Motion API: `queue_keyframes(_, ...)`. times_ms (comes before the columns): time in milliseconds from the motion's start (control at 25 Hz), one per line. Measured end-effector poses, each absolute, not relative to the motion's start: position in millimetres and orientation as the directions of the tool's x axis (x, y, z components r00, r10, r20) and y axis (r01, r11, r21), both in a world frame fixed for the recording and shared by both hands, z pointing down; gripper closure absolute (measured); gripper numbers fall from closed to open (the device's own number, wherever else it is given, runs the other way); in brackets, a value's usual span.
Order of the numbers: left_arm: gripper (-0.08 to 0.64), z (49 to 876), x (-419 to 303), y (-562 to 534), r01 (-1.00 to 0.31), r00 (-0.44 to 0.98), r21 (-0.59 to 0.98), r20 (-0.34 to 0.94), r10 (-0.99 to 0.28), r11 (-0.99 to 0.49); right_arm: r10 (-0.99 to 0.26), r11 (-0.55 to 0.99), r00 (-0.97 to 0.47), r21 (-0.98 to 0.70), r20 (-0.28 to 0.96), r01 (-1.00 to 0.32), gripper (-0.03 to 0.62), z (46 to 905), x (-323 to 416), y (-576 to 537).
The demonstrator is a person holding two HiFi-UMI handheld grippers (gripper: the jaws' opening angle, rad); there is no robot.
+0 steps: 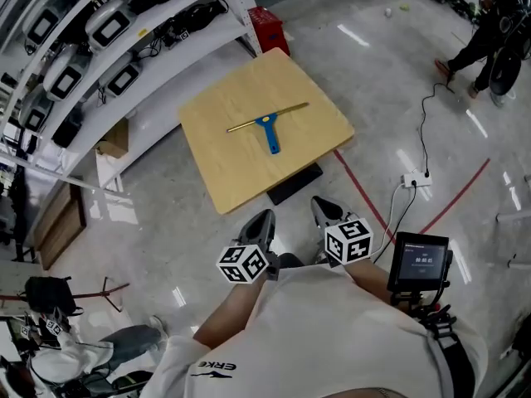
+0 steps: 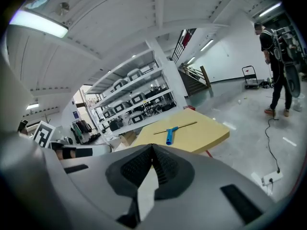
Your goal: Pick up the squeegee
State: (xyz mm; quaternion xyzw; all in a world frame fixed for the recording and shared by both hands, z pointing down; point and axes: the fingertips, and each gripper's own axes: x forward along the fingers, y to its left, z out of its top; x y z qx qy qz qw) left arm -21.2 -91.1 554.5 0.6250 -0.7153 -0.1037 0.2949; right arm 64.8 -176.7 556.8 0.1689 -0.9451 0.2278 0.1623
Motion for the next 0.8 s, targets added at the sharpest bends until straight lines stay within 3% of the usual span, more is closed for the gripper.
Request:
queue_keyframes(280,0.557,549,-59,-95,-0.813,-0.116,0.519,0.299,-0.947,0.263,-0.206,0.861,-0.890,-0.357,0.407,-0.363,0.589,557,24,-191)
queue_keyframes(800,0.557,567,-149,-131,-0.778,-0.124,0.559,0.312,-0.942,0.288,-0.262,0.852,-0.836,-0.291,0.483,-0.435,0.589,574,-58,-247)
